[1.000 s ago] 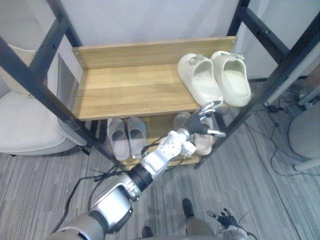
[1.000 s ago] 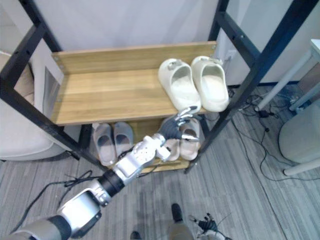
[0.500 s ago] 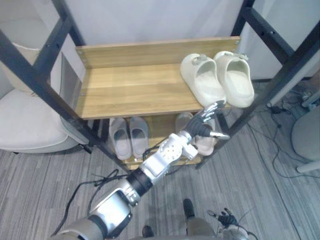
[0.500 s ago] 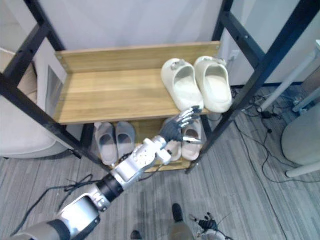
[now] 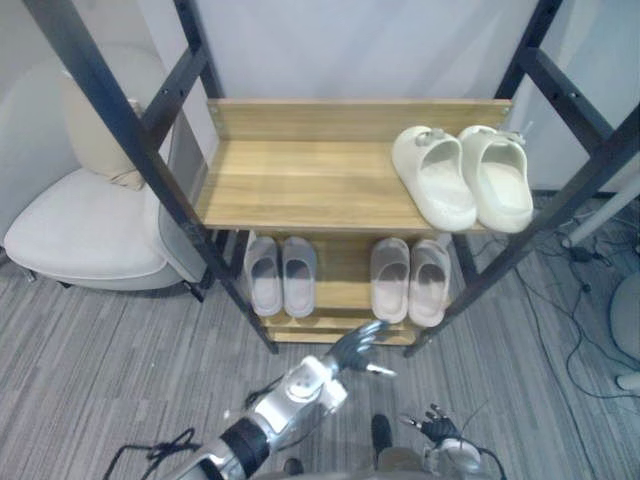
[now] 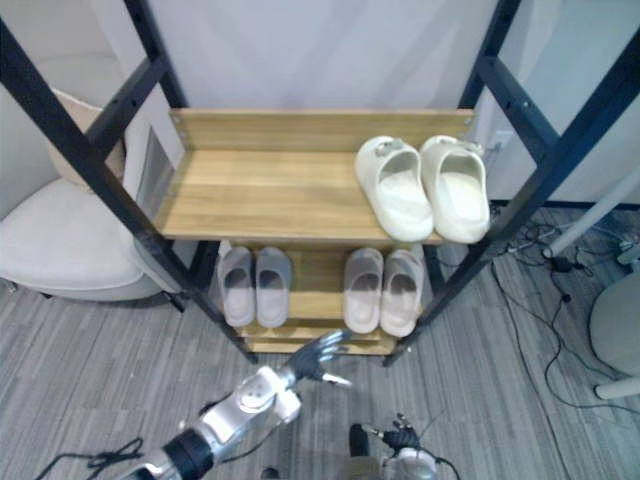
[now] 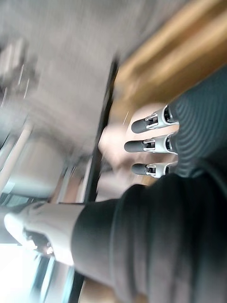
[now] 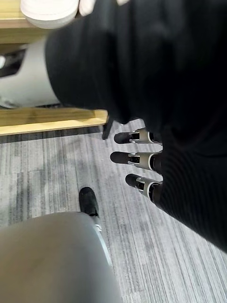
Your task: Organize the slippers on the shoe rack
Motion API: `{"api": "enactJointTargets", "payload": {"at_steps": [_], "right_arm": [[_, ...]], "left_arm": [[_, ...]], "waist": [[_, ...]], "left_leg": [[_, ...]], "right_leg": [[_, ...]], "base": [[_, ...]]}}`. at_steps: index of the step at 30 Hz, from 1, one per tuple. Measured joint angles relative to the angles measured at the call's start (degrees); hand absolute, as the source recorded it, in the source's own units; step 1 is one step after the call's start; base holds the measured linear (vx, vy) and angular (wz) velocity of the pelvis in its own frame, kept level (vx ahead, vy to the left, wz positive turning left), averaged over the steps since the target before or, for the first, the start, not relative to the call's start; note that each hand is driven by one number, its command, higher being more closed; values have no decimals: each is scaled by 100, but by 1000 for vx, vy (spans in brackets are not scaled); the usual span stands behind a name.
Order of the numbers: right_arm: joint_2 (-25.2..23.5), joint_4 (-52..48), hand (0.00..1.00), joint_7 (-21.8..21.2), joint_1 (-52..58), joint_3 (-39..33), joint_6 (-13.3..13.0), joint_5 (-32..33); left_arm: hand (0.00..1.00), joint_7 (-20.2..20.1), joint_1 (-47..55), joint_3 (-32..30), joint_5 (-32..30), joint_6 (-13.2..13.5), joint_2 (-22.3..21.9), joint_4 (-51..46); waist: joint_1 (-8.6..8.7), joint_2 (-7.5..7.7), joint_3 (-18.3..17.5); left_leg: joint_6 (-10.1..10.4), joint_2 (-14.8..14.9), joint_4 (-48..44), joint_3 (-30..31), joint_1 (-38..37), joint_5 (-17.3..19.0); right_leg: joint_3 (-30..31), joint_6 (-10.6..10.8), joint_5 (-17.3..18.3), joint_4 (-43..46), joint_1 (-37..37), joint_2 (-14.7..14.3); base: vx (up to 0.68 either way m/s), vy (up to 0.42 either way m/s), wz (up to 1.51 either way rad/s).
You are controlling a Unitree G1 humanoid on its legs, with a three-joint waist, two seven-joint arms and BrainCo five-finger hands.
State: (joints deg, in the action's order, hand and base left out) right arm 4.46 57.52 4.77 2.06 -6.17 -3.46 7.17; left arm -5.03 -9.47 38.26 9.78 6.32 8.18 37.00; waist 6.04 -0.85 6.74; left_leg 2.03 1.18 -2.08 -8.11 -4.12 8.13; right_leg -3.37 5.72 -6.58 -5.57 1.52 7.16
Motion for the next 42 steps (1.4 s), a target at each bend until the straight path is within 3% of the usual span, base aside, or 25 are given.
{"api": "enactJointTargets", "payload": {"at_steps": [3, 6, 11, 19, 27, 42], "right_arm": [[5, 38, 0, 3, 18, -4, -3, 16], [0, 223, 0, 3, 33, -2, -9, 24], [-43, 425, 0, -3, 62, -5, -37, 24], [-40, 592, 0, -39, 78, -43, -54, 21], [-36, 646, 0, -97, 72, -48, -55, 12], [-4, 700, 0, -142, 69, -46, -55, -36]], "left_arm": [[0, 128, 177, -585, -250, -54, -16, 655], [0, 287, 290, -1170, -622, -65, -3, 1412], [0, 479, 548, -1799, -1013, -151, -3, 2170], [0, 646, 847, -2614, -1331, -220, -56, 2578], [0, 735, 1025, -3063, -1538, -306, -210, 2710], [0, 733, 1054, -3164, -1645, -309, -266, 2715]], "waist": [[-3, 43, -11], [-159, 160, -89], [-246, 314, -239], [-310, 284, -344], [-339, 280, -376], [-344, 206, -436]], "left_leg": [[25, 24, -38, 116, -35, -16], [45, 37, -39, 119, -94, -27], [54, 33, -38, 123, -112, -34], [54, 24, -16, 150, -293, -35], [58, 27, 0, 202, -396, -33], [60, 44, 97, 215, -429, -28]], "right_leg": [[-118, -17, 13, -1, -115, -10], [-118, -23, 19, -2, -174, -19], [-112, -23, 19, -2, -194, -16], [-127, -15, 58, 1, -384, -12], [-174, -20, 99, 0, -508, -7], [-193, -21, 164, 32, -540, -27]], "base": [[-42, -48, 17], [-63, -48, 1], [-28, -16, 0], [-13, -10, 2], [-26, -18, 3], [-3, -4, 1]]}}
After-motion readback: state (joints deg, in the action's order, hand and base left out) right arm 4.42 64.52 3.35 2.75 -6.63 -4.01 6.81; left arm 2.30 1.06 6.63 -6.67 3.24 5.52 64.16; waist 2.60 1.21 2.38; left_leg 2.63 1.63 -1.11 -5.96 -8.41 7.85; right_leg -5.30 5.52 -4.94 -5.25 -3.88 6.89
